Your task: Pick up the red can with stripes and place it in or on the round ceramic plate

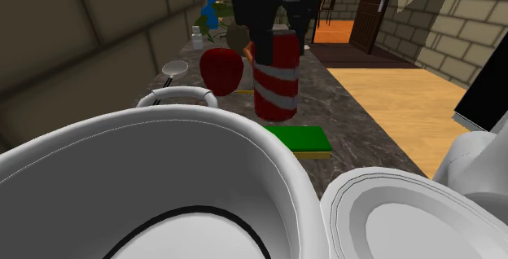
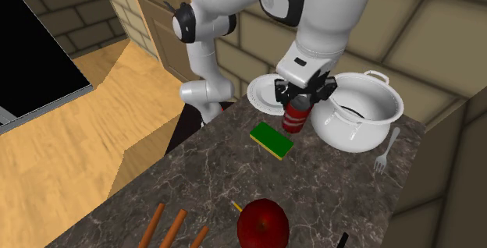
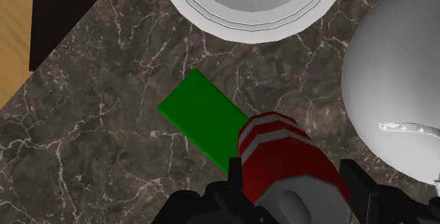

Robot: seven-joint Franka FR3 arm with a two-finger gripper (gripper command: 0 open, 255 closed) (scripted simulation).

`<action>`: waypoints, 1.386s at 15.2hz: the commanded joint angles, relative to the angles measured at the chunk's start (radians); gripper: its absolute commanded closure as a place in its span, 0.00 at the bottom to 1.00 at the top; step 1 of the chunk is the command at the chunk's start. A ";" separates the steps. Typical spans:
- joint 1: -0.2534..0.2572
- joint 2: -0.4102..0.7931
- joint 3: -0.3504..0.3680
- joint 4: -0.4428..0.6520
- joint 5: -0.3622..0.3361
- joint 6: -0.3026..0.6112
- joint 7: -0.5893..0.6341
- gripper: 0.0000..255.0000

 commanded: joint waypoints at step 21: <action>0.133 -0.550 -0.035 -0.338 0.272 -0.140 0.145 1.00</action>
